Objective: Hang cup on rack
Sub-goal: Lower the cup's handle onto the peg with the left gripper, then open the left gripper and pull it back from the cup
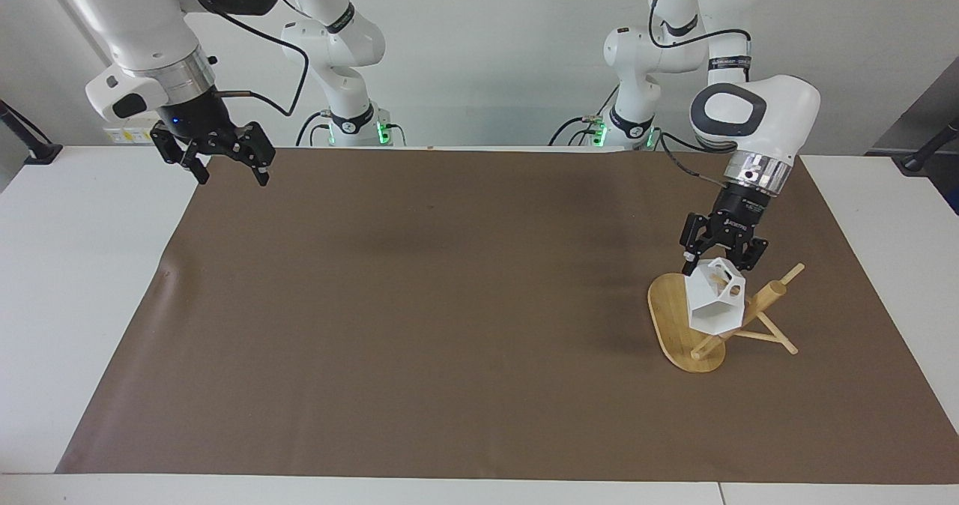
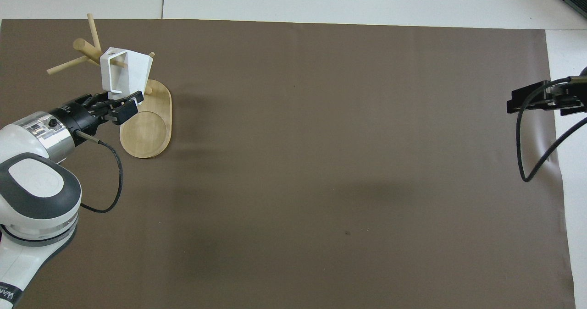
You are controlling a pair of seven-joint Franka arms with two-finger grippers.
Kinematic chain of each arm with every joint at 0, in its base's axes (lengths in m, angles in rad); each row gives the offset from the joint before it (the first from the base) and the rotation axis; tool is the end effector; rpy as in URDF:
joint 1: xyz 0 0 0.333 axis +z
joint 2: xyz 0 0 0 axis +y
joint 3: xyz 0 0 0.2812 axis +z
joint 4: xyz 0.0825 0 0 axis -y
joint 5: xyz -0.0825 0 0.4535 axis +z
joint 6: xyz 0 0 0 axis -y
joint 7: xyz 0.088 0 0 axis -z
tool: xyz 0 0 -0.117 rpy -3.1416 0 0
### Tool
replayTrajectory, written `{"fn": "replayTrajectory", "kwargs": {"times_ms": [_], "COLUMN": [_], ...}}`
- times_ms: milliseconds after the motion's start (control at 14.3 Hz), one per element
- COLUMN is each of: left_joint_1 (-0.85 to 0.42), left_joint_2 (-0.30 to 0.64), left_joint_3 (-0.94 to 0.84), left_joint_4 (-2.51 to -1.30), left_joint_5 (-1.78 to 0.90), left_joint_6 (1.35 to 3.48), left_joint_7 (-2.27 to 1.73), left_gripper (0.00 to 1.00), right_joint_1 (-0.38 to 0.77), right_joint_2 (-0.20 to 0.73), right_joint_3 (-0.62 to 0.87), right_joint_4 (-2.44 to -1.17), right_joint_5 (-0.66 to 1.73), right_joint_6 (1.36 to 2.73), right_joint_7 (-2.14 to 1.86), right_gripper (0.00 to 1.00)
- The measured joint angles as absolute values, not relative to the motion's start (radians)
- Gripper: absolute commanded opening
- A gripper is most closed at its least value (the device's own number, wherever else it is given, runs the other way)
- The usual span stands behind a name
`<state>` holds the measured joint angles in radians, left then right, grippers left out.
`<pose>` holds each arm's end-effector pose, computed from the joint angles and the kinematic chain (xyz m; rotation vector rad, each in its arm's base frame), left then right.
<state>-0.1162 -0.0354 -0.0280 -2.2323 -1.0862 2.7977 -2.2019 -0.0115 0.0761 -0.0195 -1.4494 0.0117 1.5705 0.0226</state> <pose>0.6126 -0.0502 0.3525 0.1758 2.3626 -0.4850 0.6459 -0.0182 0.5972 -3.1297 0.0833 -0.0705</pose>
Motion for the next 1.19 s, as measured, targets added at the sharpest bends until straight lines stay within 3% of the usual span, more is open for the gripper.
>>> {"fn": "replayTrajectory", "kwargs": {"times_ms": [70,209,908,1187], "left_joint_1": [-0.116,-0.116,-0.107,-0.065], "left_joint_2": [-0.035,-0.035,-0.035,-0.044], "left_joint_3": [-0.028,-0.028,-0.028,-0.028], "left_joint_4": [-2.232,-2.232,-2.232,-2.228], "left_joint_5": [-1.086,-1.086,-1.079,-0.923], "left_joint_6": [2.798,2.798,2.794,2.704], "left_joint_7": [-2.202,-2.202,-2.199,-2.199], "left_gripper": [0.0,1.0,1.0,1.0], "right_joint_1": [-0.011,-0.011,-0.012,-0.012], "right_joint_2": [0.076,0.076,0.076,0.076], "right_joint_3": [-0.02,-0.02,-0.02,-0.02], "right_joint_4": [-1.449,-1.449,-1.45,-1.45], "right_joint_5": [0.012,0.012,0.012,0.012], "right_joint_6": [1.571,1.571,1.57,1.57], "right_joint_7": [0.023,0.023,0.023,0.023], "right_gripper": [1.0,1.0,1.0,1.0]}}
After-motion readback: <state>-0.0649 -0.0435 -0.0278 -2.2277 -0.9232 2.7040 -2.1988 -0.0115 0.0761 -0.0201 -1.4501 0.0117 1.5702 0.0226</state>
